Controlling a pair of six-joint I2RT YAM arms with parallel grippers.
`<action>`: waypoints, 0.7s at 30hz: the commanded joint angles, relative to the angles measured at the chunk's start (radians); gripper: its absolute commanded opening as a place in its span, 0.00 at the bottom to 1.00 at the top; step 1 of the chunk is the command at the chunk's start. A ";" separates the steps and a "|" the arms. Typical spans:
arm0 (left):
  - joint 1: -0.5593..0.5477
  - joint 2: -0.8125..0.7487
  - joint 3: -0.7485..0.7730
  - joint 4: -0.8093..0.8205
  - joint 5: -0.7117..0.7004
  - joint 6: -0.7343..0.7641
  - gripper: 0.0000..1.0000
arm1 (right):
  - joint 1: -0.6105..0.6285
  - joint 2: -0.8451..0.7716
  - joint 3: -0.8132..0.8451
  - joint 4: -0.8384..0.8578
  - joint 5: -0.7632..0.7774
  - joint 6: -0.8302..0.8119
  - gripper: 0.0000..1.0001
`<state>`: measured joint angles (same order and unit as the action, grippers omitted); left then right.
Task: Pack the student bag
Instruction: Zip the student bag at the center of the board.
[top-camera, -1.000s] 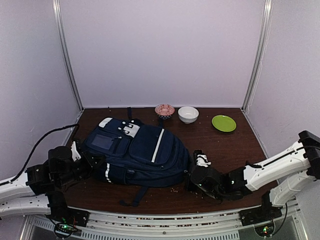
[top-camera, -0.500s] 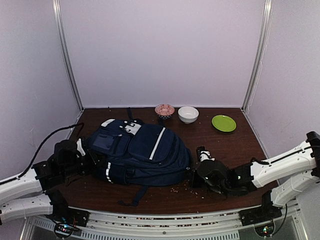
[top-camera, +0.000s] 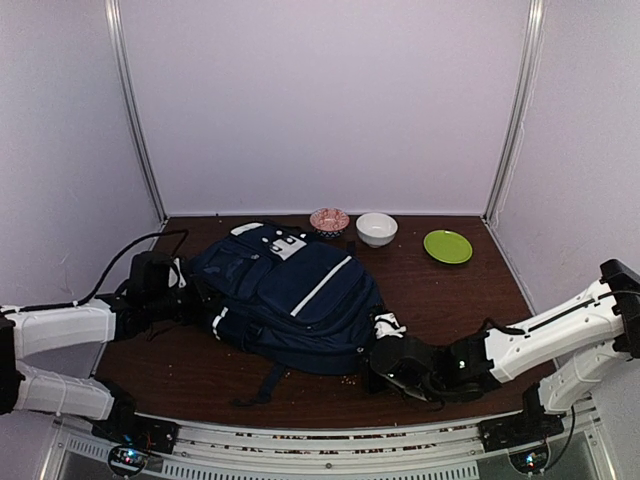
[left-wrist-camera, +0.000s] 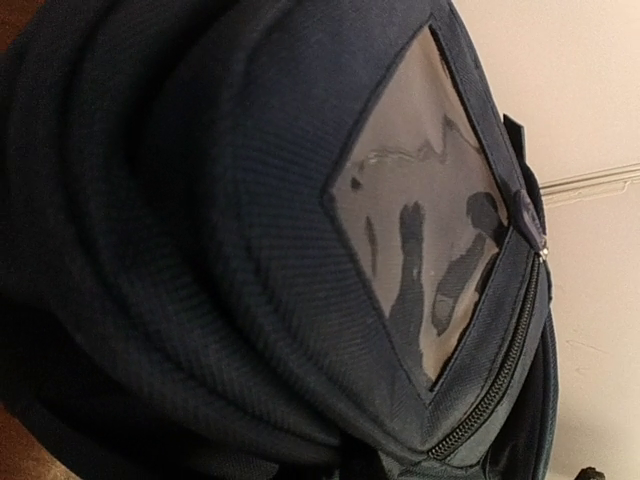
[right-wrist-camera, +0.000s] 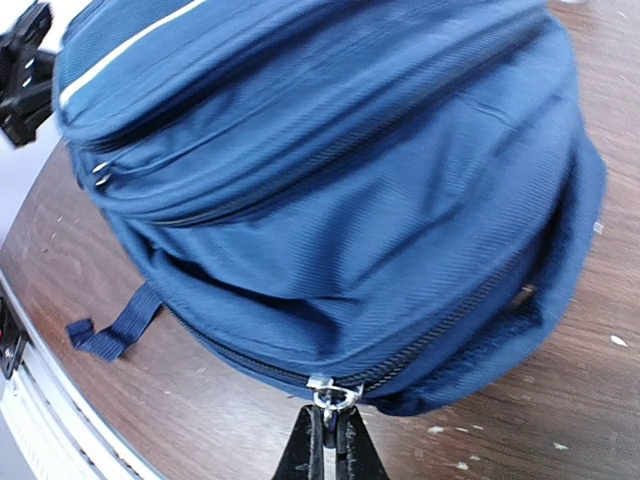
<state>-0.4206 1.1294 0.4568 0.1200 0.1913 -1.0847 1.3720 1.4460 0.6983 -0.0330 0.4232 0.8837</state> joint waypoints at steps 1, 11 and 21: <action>0.081 -0.006 0.002 0.025 -0.081 0.055 0.00 | 0.024 0.057 0.093 0.054 -0.051 -0.099 0.00; 0.029 -0.417 -0.014 -0.330 -0.102 0.058 0.90 | 0.019 0.100 0.156 0.116 -0.097 -0.172 0.00; -0.503 -0.755 -0.087 -0.598 -0.393 -0.264 0.98 | 0.010 0.138 0.209 0.161 -0.178 -0.219 0.00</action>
<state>-0.7578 0.3656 0.4290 -0.4194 -0.0605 -1.1816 1.3811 1.5738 0.8478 0.0269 0.2920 0.7040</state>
